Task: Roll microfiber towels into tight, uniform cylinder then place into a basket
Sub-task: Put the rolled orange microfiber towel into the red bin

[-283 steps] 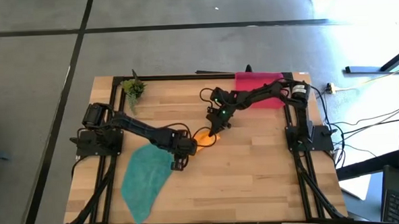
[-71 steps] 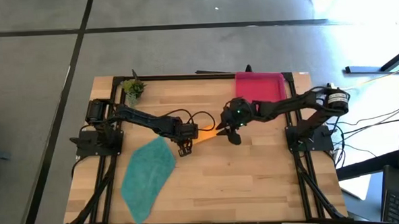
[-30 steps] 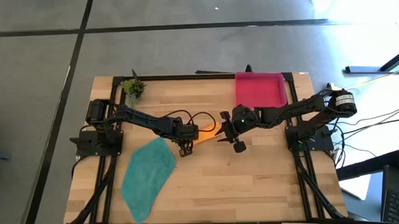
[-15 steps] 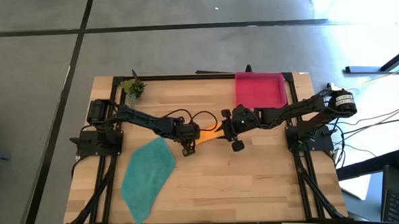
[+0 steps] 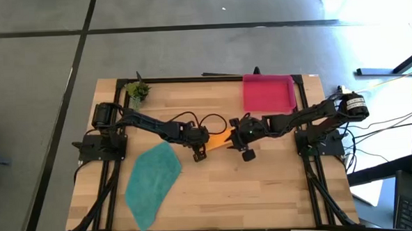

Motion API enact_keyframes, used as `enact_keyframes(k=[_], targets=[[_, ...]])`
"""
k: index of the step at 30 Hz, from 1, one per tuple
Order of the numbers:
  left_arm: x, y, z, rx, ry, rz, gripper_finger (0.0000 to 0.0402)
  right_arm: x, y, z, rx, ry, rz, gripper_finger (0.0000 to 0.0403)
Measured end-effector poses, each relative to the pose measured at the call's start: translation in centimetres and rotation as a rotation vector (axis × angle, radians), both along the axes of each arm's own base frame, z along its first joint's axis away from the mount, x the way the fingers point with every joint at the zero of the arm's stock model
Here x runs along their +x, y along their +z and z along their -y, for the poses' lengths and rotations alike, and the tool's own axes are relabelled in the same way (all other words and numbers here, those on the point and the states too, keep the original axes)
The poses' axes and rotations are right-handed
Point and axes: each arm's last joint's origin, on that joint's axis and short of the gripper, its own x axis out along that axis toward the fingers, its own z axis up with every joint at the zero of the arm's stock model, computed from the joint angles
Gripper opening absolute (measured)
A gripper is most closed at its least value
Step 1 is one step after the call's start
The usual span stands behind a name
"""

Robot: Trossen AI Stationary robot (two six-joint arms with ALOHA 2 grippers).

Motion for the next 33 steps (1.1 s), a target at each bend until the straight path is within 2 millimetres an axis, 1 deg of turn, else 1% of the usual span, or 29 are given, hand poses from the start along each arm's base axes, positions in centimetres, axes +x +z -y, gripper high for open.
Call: enact_keyframes(k=[5, 10, 33], targets=[[0.0, 0.0, 0.0, 0.001, 0.001, 0.001, 0.0000, -0.2, -0.3, 1.1, 0.015, -0.053, -0.036, 0.0136], [0.0, 0.1, 0.0, 0.004, 0.002, 0.004, 0.0000, 0.0, -1.4, 2.1, 0.033, -0.104, -0.072, 0.0136], [0.1, 0.3, 0.0, 0.006, 0.004, 0.015, 0.0000, 0.1, -1.4, 2.1, 0.041, -0.110, -0.059, 0.0136]])
